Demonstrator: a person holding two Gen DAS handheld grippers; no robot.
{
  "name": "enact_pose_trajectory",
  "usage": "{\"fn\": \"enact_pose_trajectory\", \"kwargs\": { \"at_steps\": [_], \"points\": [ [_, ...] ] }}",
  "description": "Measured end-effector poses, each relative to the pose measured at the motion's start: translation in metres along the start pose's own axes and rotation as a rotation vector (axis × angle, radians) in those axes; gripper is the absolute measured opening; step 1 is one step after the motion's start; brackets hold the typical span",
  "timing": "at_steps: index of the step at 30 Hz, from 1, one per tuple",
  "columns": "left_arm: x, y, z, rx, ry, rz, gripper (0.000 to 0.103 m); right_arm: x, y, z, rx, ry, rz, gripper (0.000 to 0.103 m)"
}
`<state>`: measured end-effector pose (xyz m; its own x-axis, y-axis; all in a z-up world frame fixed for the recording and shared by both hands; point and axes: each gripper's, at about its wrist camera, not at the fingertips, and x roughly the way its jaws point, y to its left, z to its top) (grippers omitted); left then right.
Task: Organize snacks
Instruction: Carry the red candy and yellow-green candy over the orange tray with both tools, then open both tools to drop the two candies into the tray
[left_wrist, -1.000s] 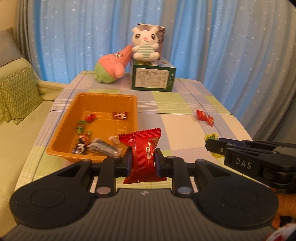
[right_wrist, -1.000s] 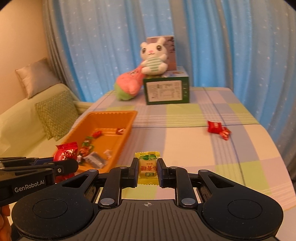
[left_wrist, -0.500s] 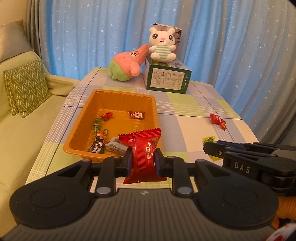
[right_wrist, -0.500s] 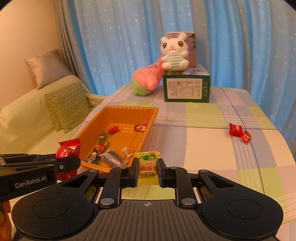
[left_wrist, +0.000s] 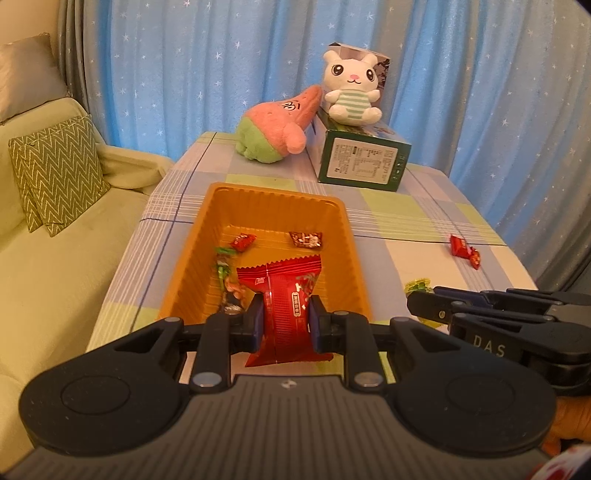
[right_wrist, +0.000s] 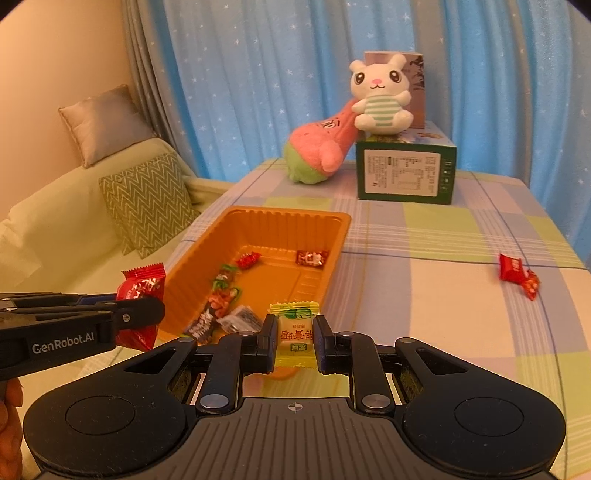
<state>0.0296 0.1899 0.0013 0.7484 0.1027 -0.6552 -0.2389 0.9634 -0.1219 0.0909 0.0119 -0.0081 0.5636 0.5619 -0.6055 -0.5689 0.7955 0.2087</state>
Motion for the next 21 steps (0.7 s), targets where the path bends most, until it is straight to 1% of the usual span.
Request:
{"fn": "enact_pose_trajectory", "kwargs": {
  "at_steps": [8, 21],
  "points": [
    [0.032, 0.021, 0.018, 0.006, 0.022, 0.0, 0.022, 0.039, 0.003, 0.015, 0.011, 0.032, 0.02, 0.02],
    [0.081, 0.037, 0.029, 0.016, 0.08, -0.019, 0.022, 0.087, 0.0, 0.029, 0.033, 0.067, 0.037, 0.02]
  ]
}}
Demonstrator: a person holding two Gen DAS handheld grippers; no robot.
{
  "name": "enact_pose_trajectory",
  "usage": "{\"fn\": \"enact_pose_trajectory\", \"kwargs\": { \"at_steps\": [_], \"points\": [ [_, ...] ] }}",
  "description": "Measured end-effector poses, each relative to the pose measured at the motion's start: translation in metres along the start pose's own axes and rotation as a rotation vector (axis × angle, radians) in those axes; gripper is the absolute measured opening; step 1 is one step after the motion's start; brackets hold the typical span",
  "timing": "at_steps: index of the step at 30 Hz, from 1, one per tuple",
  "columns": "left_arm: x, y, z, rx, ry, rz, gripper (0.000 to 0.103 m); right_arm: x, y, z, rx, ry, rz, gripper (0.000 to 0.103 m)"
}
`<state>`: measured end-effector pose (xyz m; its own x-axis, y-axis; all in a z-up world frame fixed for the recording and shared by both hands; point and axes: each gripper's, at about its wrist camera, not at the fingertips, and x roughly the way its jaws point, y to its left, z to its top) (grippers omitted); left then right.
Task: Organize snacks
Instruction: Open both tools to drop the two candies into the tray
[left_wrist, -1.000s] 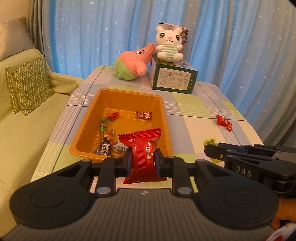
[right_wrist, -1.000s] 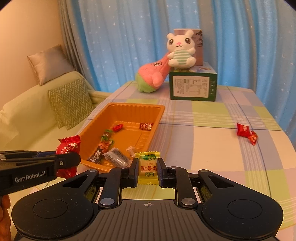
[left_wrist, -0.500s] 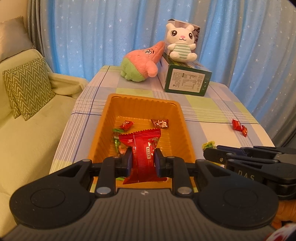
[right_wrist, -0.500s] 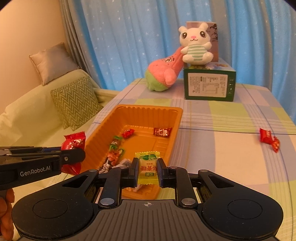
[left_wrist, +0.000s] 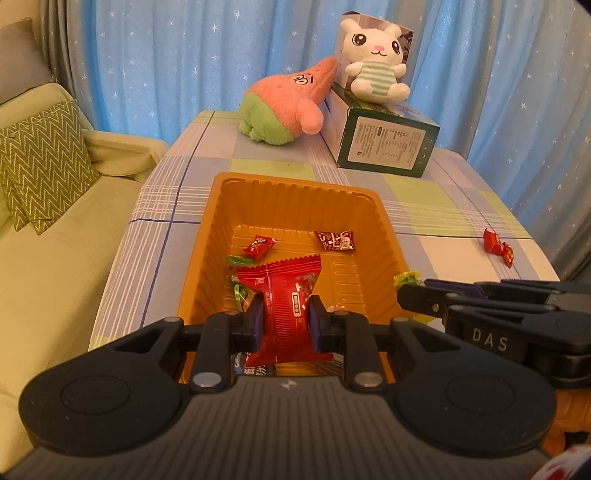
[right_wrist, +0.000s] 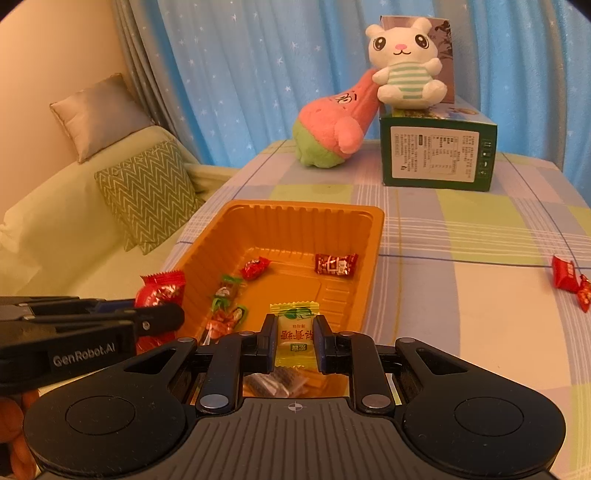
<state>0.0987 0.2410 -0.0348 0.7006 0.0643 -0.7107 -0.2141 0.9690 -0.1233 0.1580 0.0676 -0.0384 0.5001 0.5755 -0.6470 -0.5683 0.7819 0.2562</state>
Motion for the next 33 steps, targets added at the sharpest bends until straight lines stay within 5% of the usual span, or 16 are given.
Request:
{"fn": "enact_pose_trajectory", "kwargs": {
  "at_steps": [15, 17, 33],
  "points": [
    [0.029, 0.012, 0.008, 0.017, 0.002, -0.024, 0.024, 0.025, -0.005, 0.008, 0.009, 0.012, -0.007, 0.02],
    [0.029, 0.013, 0.009, 0.017, 0.002, -0.016, 0.032, 0.026, -0.006, 0.008, 0.012, 0.013, -0.008, 0.02],
    [0.011, 0.021, -0.004, -0.006, -0.004, 0.0, 0.034, 0.026, -0.007, 0.008, 0.038, 0.021, 0.021, 0.021]
  ]
}}
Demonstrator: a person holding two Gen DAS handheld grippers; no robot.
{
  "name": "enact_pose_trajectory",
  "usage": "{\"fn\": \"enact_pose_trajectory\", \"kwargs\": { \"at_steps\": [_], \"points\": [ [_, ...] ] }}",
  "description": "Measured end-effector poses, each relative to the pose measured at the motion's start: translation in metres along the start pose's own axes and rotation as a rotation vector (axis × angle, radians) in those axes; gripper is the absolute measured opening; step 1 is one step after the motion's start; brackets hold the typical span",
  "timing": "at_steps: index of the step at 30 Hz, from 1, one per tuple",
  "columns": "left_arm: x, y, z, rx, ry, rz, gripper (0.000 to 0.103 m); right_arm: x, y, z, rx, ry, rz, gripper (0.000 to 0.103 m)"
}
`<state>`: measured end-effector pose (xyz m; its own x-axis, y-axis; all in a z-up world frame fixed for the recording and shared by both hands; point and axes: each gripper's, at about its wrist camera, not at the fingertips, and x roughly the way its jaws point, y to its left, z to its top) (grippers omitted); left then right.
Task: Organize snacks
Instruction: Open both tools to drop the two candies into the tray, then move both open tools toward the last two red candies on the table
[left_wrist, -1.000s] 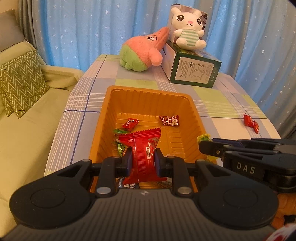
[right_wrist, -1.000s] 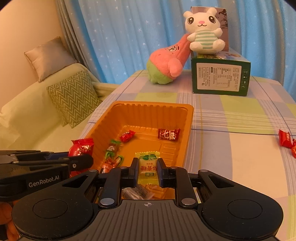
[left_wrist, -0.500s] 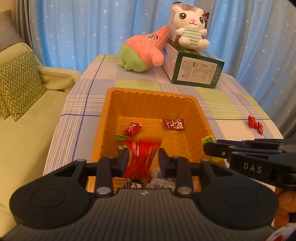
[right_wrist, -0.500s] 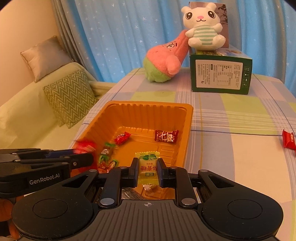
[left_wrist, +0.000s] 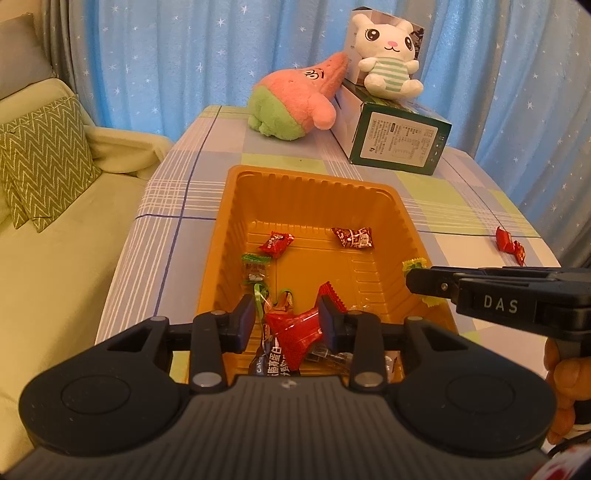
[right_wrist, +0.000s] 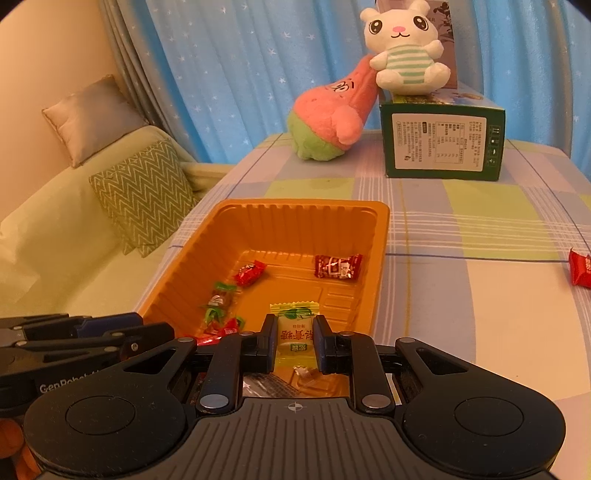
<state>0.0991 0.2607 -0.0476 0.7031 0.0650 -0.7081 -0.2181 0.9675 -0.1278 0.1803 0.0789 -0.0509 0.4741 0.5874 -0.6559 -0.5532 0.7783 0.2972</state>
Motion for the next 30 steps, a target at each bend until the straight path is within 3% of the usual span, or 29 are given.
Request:
{"fn": "enact_pose_trajectory", "kwargs": {
  "at_steps": [3, 5, 6, 7, 8, 20, 30],
  "points": [
    [-0.005, 0.002, -0.001, -0.012, -0.009, 0.002, 0.036, -0.001, 0.001, 0.001, 0.003, -0.007, 0.024, 0.021],
    [-0.009, 0.002, -0.002, -0.02, -0.015, 0.009, 0.045, -0.002, 0.003, 0.002, -0.004, -0.012, 0.034, 0.024],
    [-0.011, 0.003, -0.003, -0.023, -0.017, 0.014, 0.048, -0.004, 0.002, 0.002, -0.002, -0.016, 0.033, 0.03],
    [-0.014, 0.002, -0.004, -0.023, -0.019, 0.017, 0.052, -0.006, 0.001, 0.003, 0.004, -0.022, 0.03, 0.051],
    [-0.016, 0.002, -0.005, -0.024, -0.02, 0.02, 0.055, -0.009, -0.001, 0.002, 0.016, -0.031, 0.027, 0.064],
    [-0.055, -0.01, -0.031, -0.087, -0.038, 0.027, 0.076, -0.074, -0.031, -0.014, 0.124, -0.079, -0.039, 0.065],
    [-0.093, -0.043, -0.045, -0.111, -0.064, 0.024, 0.092, -0.131, -0.041, -0.036, 0.168, -0.091, -0.084, 0.065]
  ]
}}
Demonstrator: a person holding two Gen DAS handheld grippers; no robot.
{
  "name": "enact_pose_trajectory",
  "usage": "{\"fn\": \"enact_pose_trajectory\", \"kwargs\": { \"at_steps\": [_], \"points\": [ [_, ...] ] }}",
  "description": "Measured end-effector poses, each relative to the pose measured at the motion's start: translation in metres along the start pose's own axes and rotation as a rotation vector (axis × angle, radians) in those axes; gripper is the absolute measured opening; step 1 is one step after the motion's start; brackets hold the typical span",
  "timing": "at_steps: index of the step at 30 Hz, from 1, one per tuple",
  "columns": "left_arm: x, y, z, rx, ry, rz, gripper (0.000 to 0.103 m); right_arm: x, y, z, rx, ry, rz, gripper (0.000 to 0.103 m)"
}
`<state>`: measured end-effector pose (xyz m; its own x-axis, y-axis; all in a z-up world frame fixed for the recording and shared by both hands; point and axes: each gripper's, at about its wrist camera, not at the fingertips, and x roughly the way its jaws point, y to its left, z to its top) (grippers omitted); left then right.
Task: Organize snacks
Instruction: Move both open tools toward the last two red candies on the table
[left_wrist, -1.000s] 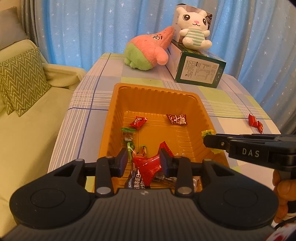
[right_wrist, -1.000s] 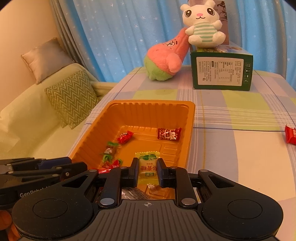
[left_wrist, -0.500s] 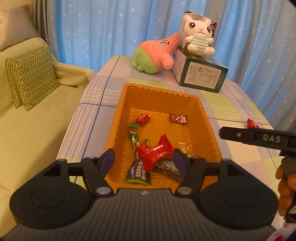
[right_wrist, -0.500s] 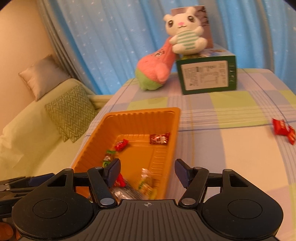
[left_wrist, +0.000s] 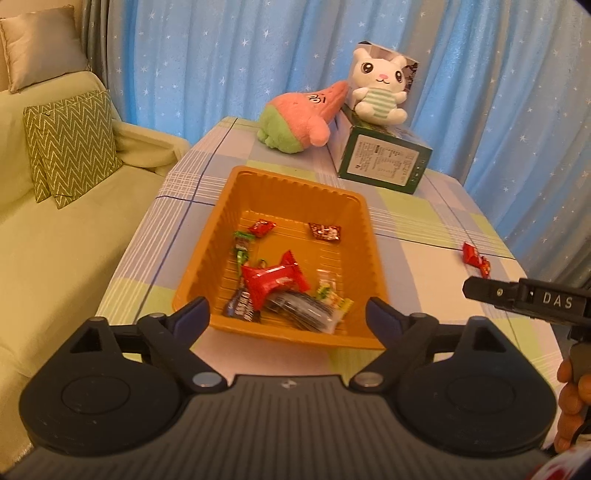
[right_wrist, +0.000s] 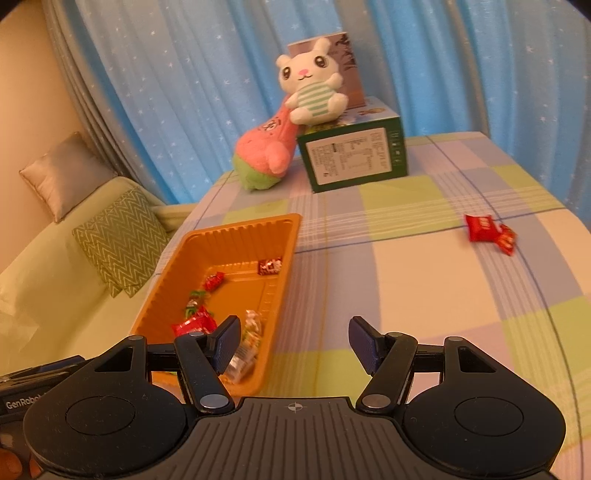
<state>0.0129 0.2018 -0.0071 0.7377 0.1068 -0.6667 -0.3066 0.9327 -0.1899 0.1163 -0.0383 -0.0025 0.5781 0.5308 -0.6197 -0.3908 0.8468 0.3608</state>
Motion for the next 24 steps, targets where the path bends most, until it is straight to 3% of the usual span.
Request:
{"fn": "enact_pose_trajectory", "kwargs": {
  "at_steps": [6, 15, 24],
  "points": [
    [-0.018, -0.024, -0.009, 0.012, -0.013, 0.0, 0.102, -0.028, -0.015, -0.009, 0.019, -0.003, -0.027, 0.065],
    [-0.032, -0.057, -0.018, 0.014, -0.015, -0.046, 0.102, -0.066, -0.034, -0.012, 0.032, -0.018, -0.054, 0.065],
    [-0.037, -0.099, -0.018, 0.046, -0.085, -0.123, 0.102, -0.096, -0.067, -0.014, 0.052, -0.049, -0.128, 0.065]
  ]
}}
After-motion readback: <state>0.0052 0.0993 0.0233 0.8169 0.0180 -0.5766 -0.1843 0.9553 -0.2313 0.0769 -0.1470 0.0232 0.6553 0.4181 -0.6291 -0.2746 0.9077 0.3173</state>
